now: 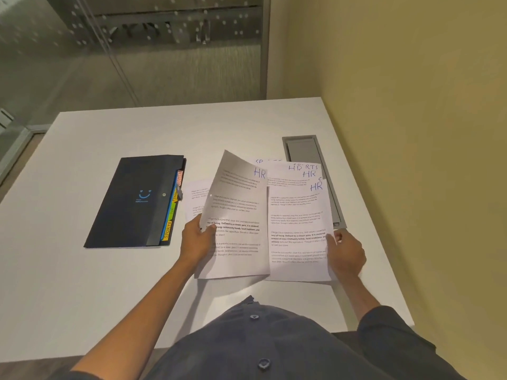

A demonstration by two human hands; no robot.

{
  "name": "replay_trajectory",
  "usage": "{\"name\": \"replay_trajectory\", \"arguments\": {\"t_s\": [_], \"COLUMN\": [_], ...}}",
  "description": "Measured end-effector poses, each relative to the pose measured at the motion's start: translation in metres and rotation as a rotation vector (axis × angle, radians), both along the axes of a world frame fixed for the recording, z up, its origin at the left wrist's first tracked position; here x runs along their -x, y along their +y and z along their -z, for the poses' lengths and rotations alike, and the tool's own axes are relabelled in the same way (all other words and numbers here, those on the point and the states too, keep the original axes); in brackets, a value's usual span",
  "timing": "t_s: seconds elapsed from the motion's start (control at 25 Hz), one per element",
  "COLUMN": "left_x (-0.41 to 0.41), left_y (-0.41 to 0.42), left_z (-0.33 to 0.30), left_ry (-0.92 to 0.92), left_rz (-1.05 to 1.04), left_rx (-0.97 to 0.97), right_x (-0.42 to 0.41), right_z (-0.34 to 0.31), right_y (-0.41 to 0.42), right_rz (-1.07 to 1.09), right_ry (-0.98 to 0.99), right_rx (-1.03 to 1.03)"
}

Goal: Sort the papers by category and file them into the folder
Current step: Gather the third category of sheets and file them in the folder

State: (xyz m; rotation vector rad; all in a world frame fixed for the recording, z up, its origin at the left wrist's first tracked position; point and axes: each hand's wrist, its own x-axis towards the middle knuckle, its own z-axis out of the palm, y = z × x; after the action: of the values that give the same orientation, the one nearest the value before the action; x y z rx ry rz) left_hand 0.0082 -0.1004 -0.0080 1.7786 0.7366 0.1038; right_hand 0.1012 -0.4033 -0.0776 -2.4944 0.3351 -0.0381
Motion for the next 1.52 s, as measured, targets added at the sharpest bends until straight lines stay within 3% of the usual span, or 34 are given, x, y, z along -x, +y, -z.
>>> {"name": "replay_trajectory", "arguments": {"t_s": [0.16,0.24,0.32,0.48,0.6,0.72,0.92,1.04,1.2,1.44,1.52], "left_x": [-0.007,-0.01,-0.011,-0.013,-0.016,-0.021,-0.026,-0.026,-0.021,-0.009,-0.005], "left_y": [0.002,0.002,0.002,0.001,0.0,-0.008,-0.026,-0.039,-0.043,-0.031,-0.024], "left_z": [0.001,0.002,0.003,-0.005,-0.014,-0.021,-0.028,-0.034,-0.026,-0.015,-0.012], "left_ry": [-0.027,-0.028,-0.021,0.008,0.001,0.001,-0.011,-0.035,-0.088,0.016,0.033], "left_rz": [0.054,0.061,0.055,0.008,-0.041,-0.036,0.005,-0.02,-0.055,0.082,0.057], "left_rx": [-0.104,-0.123,-0.113,-0.014,0.158,0.275,0.349,0.329,0.42,0.218,0.156], "right_x": [-0.001,-0.005,-0.011,-0.028,-0.038,-0.036,-0.019,-0.01,-0.003,0.0,-0.004], "right_z": [-0.012,-0.019,-0.03,-0.057,-0.064,-0.059,-0.059,-0.061,-0.06,-0.049,-0.035], "right_y": [-0.011,-0.016,-0.019,-0.023,-0.022,-0.009,0.028,0.042,0.058,0.068,0.068], "right_rz": [-0.101,-0.11,-0.099,0.037,0.035,-0.01,-0.054,-0.093,-0.004,-0.041,-0.059], "right_ry": [-0.071,-0.135,-0.179,-0.19,-0.069,0.099,0.347,0.411,0.32,0.32,0.332], "right_rx": [0.181,0.164,0.032,-0.428,-0.663,-0.764,-0.963,-0.995,-1.025,-0.959,-0.851]}}
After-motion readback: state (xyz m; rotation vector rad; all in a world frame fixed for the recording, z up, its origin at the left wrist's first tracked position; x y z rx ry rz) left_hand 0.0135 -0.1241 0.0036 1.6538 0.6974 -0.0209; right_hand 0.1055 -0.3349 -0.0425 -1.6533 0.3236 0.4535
